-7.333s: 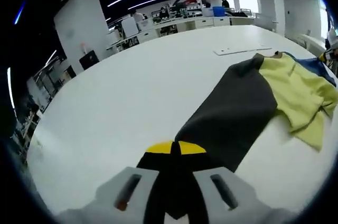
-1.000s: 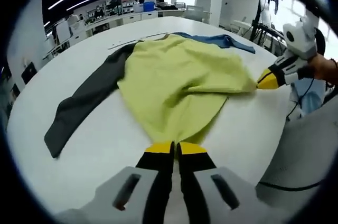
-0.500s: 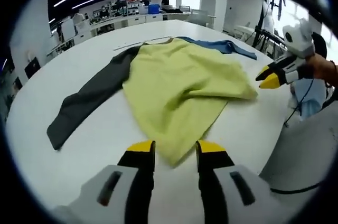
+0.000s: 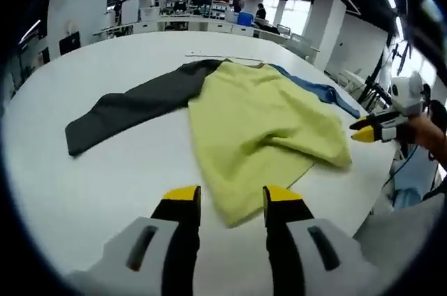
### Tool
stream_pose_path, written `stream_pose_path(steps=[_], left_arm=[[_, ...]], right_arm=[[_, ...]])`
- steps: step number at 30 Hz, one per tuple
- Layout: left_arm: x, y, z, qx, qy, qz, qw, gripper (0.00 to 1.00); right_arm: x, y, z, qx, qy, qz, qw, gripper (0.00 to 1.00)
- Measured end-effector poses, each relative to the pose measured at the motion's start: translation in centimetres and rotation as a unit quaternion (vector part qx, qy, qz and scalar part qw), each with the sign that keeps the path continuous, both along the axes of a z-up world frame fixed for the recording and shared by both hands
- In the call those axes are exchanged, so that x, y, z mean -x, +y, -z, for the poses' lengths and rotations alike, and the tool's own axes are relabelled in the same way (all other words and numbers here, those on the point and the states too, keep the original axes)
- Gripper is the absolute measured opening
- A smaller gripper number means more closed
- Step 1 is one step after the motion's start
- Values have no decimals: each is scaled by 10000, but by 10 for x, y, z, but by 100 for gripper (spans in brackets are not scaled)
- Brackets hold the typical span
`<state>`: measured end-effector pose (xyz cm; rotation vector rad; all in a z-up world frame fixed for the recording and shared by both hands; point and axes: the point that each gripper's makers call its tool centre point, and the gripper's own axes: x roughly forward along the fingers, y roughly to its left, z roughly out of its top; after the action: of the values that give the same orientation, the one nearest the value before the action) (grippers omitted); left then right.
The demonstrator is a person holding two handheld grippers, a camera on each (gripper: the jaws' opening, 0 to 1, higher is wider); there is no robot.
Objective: Fold the garment on the visible template until the final outline fits inside the template.
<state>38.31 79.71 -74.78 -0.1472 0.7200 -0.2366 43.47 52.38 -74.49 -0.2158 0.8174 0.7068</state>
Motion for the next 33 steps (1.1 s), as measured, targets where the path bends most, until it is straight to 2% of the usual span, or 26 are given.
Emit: stream_pose_path(steps=[11,15,18,22,27,30,33], left_arm=[[5,4,19,-276,320,-108,9990,26],[7,3,22,-263,406,-114,9988,21],[9,4,23,-450,475,5,9979,16],[9,2,24,-409,473,20,9980,10],[9,1,25,-711,519,228,9959,7],[9,2,25,-692,547,210,9959,5],[9,2,26,-415,672,78,9968,1]], right_arm=[[-19,-6,20,73,197,-70,9998,23],[-22,-6,22,88,185,-88,9998,17],[-21,-6,25,147,226,-133,9995,14],[-21,-7,26,215,194,-173,9994,9],[-19,-4,29,140,274,-196,9993,2],[-19,-2,29,51,342,-174,9993,0],[-21,-7,29,57,352,7,9994,0]])
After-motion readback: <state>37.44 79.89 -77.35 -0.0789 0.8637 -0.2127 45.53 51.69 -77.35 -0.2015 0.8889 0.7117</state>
